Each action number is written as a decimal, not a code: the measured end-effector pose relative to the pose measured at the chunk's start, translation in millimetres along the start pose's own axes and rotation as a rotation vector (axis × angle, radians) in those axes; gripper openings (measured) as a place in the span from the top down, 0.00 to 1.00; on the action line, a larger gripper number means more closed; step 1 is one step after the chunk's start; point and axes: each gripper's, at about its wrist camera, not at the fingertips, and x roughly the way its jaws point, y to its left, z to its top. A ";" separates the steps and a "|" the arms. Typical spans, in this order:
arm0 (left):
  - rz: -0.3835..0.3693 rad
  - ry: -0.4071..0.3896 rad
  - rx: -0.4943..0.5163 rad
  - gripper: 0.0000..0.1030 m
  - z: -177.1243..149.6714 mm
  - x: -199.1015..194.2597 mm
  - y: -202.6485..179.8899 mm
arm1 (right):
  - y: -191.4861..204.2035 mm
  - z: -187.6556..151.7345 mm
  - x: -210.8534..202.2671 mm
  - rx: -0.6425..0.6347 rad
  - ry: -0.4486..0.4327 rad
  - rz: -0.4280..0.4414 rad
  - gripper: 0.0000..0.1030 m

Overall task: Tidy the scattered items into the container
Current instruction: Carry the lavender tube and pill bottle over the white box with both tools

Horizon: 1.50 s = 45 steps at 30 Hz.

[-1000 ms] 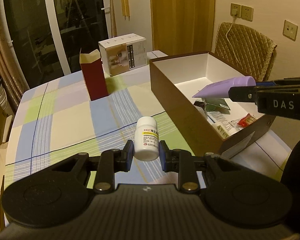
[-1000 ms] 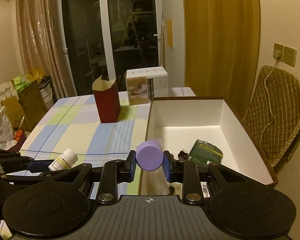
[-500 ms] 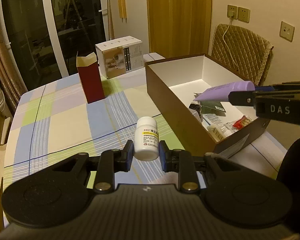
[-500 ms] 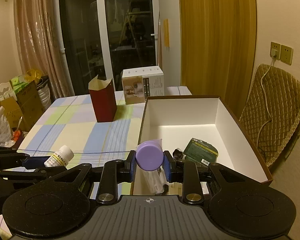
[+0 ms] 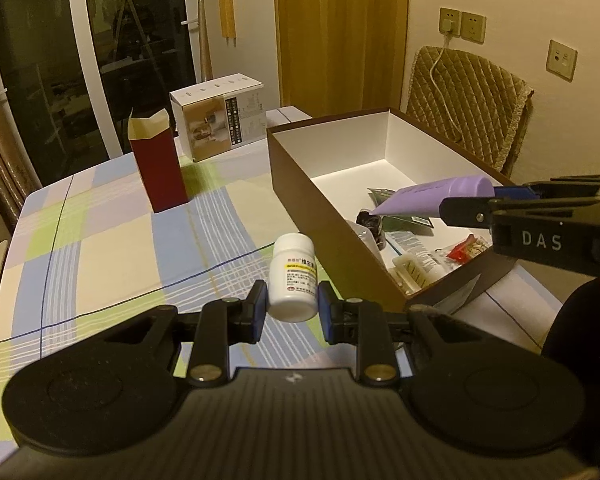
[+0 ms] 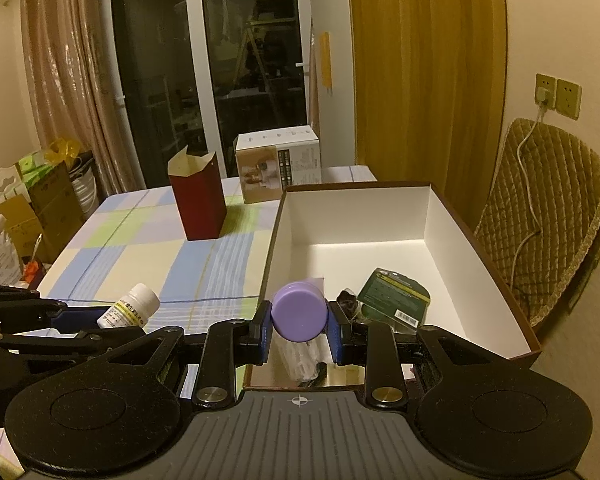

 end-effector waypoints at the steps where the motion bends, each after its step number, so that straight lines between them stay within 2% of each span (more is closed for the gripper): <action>1: -0.002 0.001 0.001 0.78 -0.4 0.4 -1.4 | -1.0 -0.2 -0.2 0.001 0.000 0.000 0.71; 10: -0.018 0.003 0.006 0.78 1.3 4.5 -8.7 | -15.7 0.8 -3.5 0.020 -0.014 -0.007 0.71; 27: -0.049 -0.007 0.017 0.78 12.7 10.6 -24.2 | -53.9 5.0 -12.1 0.066 -0.033 -0.077 0.71; 45: -0.092 -0.019 0.046 0.78 35.5 26.7 -47.2 | -72.3 10.5 -8.7 0.096 -0.024 -0.074 0.71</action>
